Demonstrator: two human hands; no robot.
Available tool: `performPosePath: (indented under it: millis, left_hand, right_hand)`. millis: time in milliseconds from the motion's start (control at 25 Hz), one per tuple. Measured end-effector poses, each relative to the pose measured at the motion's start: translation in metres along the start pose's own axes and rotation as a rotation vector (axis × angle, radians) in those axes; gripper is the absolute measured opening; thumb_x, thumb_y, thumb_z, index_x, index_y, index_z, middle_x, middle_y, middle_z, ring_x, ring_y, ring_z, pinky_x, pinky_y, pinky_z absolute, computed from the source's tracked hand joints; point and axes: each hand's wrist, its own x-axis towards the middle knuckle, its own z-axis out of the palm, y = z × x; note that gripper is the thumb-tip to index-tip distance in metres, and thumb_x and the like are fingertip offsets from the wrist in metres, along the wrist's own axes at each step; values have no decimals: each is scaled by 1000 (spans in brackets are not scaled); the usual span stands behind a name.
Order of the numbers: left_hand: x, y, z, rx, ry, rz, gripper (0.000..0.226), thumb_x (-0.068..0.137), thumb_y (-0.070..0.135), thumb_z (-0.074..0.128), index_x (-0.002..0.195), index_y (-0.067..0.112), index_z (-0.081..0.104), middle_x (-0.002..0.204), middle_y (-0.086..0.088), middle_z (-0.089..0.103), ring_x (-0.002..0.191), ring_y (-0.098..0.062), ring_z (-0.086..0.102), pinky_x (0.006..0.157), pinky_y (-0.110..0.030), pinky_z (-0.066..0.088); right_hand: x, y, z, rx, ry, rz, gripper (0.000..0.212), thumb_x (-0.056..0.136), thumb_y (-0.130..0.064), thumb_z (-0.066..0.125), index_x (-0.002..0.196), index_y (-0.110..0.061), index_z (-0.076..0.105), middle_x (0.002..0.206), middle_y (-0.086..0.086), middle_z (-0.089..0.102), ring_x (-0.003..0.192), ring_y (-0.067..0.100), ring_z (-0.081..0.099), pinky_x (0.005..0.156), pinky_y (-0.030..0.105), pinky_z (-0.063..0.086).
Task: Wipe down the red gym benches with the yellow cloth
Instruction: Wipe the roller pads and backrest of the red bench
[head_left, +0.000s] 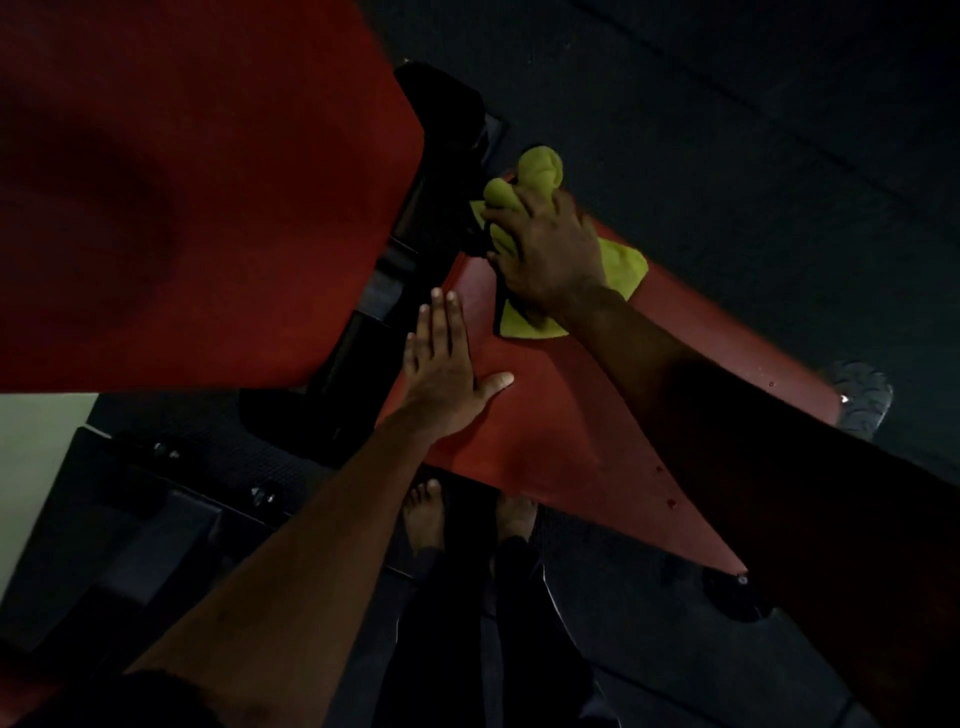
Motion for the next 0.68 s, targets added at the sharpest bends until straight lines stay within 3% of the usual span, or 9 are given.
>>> performPosePath:
  millis: [280, 440, 680]
  left_hand:
    - [1, 2, -4, -12, -59, -27, 120, 88, 73, 49, 149, 12, -35, 159, -8, -38, 150, -26, -28, 121, -48, -10]
    - [3, 3, -3, 6, -97, -41, 120, 89, 74, 47, 148, 11, -37, 158, -9, -40, 149, -27, -30, 121, -50, -9]
    - [5, 1, -1, 17, -92, -43, 122, 87, 76, 46, 145, 13, -39, 158, -9, -41, 149, -28, -30, 121, -50, -9]
  right_hand:
    - [-28, 35, -3, 198, 51, 525, 51, 93, -45, 52, 142, -31, 47, 148, 11, 41, 124, 40, 44, 103, 51, 38]
    - [-35, 35, -2, 130, 35, 477, 47, 97, -42, 51, 140, -25, 47, 150, 13, 37, 125, 43, 42, 104, 53, 35]
    - [-8, 36, 0, 41, 22, 190, 50, 99, -48, 46, 146, -31, 46, 147, 8, 45, 125, 38, 46, 103, 52, 38]
